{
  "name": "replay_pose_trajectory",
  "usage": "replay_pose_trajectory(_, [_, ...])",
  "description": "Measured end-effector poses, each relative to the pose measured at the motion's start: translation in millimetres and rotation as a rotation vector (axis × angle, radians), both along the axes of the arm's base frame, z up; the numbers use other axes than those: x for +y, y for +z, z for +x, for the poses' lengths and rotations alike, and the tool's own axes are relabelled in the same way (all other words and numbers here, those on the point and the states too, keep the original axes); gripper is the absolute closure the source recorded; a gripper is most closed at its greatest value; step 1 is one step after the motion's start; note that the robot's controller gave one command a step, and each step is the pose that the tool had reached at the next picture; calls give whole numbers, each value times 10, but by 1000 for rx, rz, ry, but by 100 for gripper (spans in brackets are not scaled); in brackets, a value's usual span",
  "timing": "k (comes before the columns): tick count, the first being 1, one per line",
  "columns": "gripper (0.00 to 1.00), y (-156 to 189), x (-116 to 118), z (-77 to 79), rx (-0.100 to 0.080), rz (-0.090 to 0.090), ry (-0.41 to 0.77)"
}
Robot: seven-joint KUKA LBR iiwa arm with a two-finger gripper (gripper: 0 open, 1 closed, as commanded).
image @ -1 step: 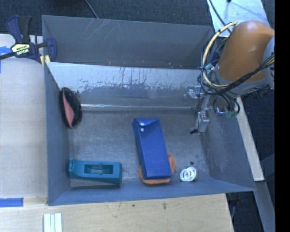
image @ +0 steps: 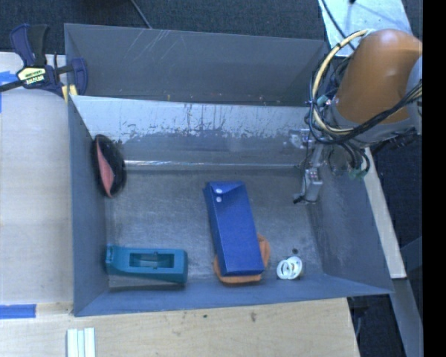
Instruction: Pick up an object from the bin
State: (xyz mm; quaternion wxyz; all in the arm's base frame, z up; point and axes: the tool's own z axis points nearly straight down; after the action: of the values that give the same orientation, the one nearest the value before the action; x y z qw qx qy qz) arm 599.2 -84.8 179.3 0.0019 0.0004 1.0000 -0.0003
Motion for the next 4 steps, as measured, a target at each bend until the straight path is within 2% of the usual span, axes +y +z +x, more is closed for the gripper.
replay_pose_trajectory(1, [0,-292,164,12,-2,0,-64])
replay_pose_trajectory(2, [0,-430,260,153,1,1,-117])
replay_pose_trajectory(3, [0,-694,505,19,-1,1,-155])
replay_pose_trajectory(4, [0,-1004,675,51,3,1,-293])
